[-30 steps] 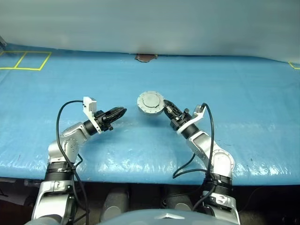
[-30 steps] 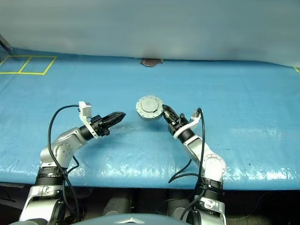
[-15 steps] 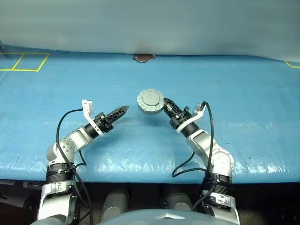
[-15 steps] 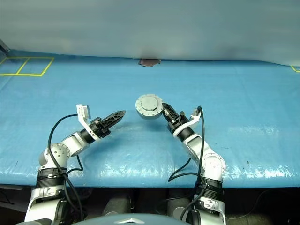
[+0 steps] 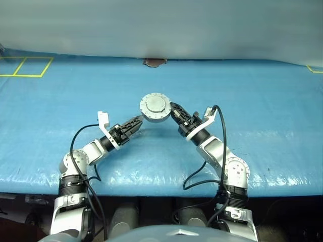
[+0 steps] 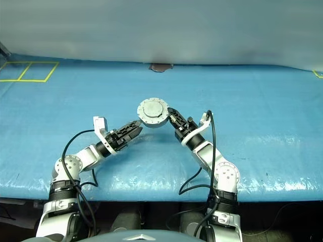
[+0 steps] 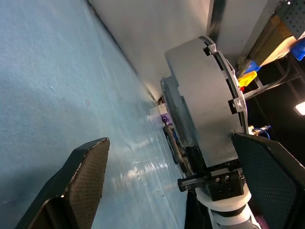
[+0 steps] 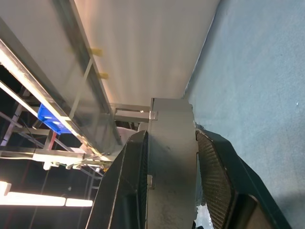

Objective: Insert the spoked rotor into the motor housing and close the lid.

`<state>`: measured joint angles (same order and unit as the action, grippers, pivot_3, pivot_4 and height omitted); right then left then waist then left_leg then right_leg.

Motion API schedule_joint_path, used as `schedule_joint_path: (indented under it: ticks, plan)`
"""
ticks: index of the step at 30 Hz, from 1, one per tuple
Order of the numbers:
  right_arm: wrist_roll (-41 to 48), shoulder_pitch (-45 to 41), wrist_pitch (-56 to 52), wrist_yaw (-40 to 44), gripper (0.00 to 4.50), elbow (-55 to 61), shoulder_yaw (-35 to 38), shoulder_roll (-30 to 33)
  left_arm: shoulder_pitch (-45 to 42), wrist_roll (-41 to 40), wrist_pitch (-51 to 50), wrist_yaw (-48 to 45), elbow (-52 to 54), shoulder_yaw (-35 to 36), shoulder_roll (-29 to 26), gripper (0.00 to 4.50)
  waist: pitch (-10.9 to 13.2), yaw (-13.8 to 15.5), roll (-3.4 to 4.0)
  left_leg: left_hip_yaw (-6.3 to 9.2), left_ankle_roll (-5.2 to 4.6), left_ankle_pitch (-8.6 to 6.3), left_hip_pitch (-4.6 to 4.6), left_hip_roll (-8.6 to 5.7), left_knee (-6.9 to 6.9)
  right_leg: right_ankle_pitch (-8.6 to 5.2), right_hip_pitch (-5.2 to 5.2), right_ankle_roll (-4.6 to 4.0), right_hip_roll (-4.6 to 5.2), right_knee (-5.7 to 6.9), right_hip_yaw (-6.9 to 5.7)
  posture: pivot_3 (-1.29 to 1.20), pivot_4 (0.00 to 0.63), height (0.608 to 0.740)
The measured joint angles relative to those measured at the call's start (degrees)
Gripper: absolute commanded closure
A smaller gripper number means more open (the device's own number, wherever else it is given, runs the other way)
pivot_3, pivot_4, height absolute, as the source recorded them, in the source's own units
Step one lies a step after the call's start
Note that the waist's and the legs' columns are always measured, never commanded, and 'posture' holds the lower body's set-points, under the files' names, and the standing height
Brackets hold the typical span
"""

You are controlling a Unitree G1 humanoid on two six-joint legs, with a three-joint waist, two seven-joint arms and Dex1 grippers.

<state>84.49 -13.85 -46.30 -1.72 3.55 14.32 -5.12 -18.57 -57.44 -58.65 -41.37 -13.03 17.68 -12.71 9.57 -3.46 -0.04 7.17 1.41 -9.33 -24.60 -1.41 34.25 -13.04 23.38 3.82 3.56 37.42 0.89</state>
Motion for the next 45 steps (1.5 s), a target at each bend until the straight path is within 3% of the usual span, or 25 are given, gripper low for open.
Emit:
schedule_joint_path:
  ticks: [15, 32, 35, 39, 45]
  plan:
    - [-2.5, 0.8, -0.4, 0.4, 3.21, -1.4, -1.4, 0.3, -1.4, -2.4, -1.1, 0.1, -0.1, 1.5, 1.2, 0.04, 0.0, 0.0, -0.01, -0.06, 0.0, 0.0, -0.02, 0.0, 0.44, -0.16, 0.04, 0.08, -0.01, 0.38, 0.07, 0.0, 0.15, 0.74]
    - [-2.6, 1.3, -0.4, 0.4, 3.21, -0.2, -2.8, 0.5, -6.1, -0.9, 0.4, 1.2, -7.4, -0.1, 5.9, 0.04, 0.0, 0.1, -0.02, -0.08, 0.0, 0.0, -0.05, 0.0, 0.49, -0.12, 0.04, 0.15, -0.02, 0.38, 0.09, 0.0, 0.15, 0.74]
    - [-2.6, 1.3, -0.4, 0.4, 3.21, -0.2, -2.8, 0.5, -6.2, -1.1, 1.6, 1.4, -7.5, 0.9, 6.7, 0.61, 0.0, 0.1, -0.02, -0.09, 0.0, 0.0, -0.05, 0.0, 0.49, -0.15, 0.04, 0.11, -0.01, 0.38, 0.09, 0.0, 0.15, 0.74]
    - [-2.6, 1.4, -0.2, 0.6, 3.21, -0.2, -2.9, 0.5, -6.1, -1.5, 1.8, 1.6, -8.1, 2.2, 7.3, 1.78, 0.0, 0.1, -0.02, -0.09, 0.0, 0.0, -0.06, 0.0, 0.49, -0.14, 0.04, 0.13, -0.02, 0.37, 0.09, 0.0, 0.15, 0.74]
    - [-3.0, 1.4, -0.2, 0.7, 3.21, -0.2, -3.1, 0.5, -5.8, -1.6, 1.5, 1.5, -8.1, 2.5, 7.4, 1.81, 0.0, 0.1, -0.02, -0.09, 0.0, 0.0, -0.06, 0.0, 0.49, -0.13, 0.04, 0.14, -0.02, 0.38, 0.09, 0.0, 0.15, 0.74]
